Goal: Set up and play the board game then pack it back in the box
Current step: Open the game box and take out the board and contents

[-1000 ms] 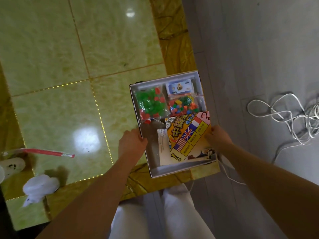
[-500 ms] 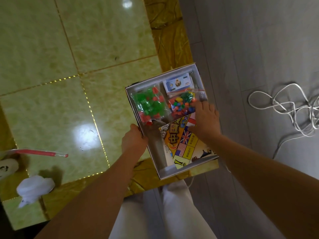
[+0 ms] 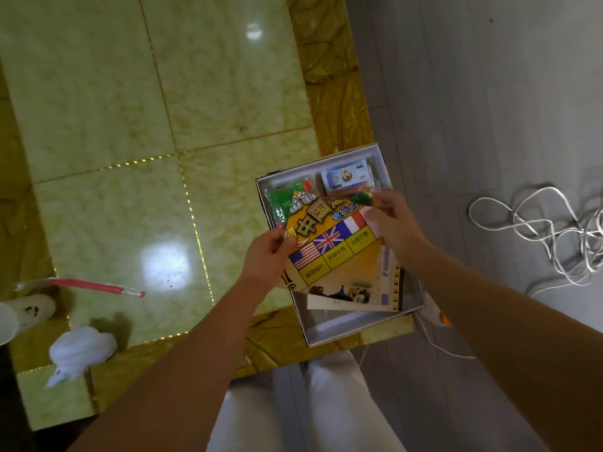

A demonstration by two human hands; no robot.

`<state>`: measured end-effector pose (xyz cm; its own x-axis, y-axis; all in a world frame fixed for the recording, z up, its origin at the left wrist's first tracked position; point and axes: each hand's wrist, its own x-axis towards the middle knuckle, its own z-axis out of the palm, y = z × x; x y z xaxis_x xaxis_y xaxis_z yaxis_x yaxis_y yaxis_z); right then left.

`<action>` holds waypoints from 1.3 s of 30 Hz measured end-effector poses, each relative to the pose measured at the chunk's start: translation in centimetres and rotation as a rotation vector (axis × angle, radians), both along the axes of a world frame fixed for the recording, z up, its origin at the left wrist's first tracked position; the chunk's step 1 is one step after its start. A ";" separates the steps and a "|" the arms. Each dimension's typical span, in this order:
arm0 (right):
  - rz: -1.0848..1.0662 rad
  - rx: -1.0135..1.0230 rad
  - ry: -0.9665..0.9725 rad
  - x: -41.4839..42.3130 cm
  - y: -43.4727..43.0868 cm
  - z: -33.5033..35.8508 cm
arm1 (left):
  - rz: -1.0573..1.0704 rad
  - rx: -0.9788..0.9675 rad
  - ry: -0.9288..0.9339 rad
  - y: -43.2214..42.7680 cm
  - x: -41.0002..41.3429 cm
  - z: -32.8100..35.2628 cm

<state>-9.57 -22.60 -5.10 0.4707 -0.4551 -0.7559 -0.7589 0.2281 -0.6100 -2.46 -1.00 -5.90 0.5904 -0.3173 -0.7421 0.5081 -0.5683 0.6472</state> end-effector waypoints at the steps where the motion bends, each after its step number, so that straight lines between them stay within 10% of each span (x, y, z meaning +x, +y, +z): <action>1: -0.023 0.058 -0.003 0.3 0.4 0.1 | 0.074 0.002 -0.009 0.5 0.4 0.1; 8: 0.293 0.289 0.068 1.5 4.1 1.0 | 0.315 0.062 -0.029 4.5 1.8 0.5; 14: 0.692 0.246 0.139 4.2 9.5 0.8 | 0.227 0.488 -0.158 11.6 2.6 -1.4; 23: 0.702 0.079 0.177 5.6 16.3 -2.7 | 0.179 0.786 -0.116 21.6 1.0 -2.7; 35: 0.724 0.456 0.297 6.8 19.9 -0.6 | 0.695 0.162 0.099 18.6 4.6 -0.4; 39: 0.628 0.227 0.164 10.3 20.7 0.0 | 0.562 0.182 0.163 20.1 7.6 -0.8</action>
<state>0.72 -1.93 -5.15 0.4652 0.0448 -0.8841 -0.8673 -0.1770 -0.4653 5.17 19.11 -6.68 0.5048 0.1497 -0.8501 0.8465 -0.2790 0.4535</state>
